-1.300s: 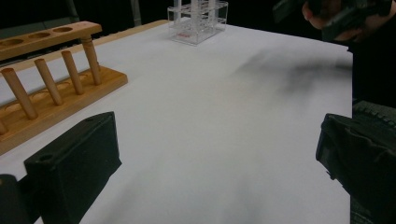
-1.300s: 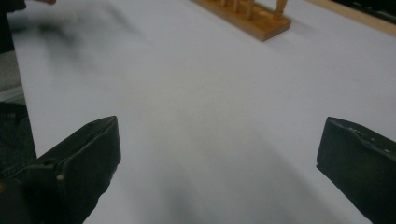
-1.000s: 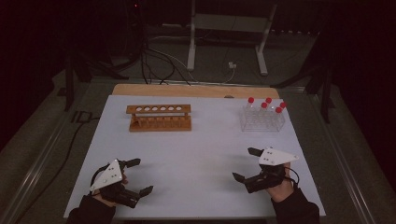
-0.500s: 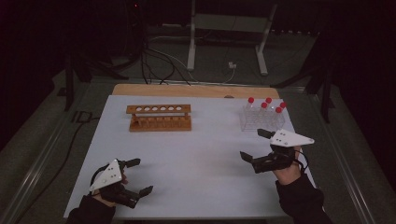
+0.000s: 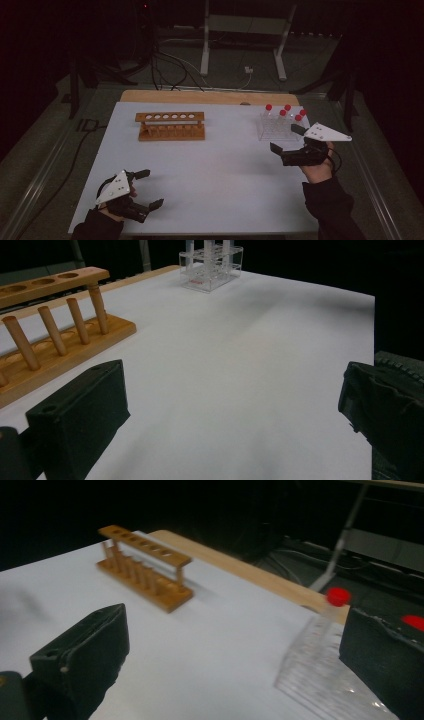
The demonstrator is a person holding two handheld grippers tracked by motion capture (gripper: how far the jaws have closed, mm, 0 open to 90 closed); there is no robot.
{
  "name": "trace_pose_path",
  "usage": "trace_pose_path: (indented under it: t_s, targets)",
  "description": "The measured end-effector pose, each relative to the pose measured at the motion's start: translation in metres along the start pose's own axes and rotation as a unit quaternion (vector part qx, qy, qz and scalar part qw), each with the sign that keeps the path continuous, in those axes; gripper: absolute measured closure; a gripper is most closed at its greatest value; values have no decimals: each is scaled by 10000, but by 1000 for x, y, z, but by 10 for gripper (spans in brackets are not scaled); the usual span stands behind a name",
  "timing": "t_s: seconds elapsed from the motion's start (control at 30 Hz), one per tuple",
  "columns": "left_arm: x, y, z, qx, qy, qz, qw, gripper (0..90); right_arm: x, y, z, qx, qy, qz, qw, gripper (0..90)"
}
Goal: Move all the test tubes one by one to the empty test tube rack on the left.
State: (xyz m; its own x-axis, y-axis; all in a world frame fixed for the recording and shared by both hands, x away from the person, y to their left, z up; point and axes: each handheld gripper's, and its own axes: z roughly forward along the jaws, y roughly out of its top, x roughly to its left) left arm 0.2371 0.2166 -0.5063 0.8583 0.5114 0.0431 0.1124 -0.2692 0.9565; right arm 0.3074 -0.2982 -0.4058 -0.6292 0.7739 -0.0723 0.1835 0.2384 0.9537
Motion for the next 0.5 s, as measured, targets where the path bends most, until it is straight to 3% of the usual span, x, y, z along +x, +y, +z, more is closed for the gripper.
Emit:
trace_pose_path:
  t_s: [0.33,0.5]
  targets:
    - [0,0,0,-25,4,-43,10000,3,-32,-5,5,33,-736,195,9971,0]
    - [1,0,-1,-47,-3,-61,10000,3,-44,-9,7,47,-911,319,9953,0]
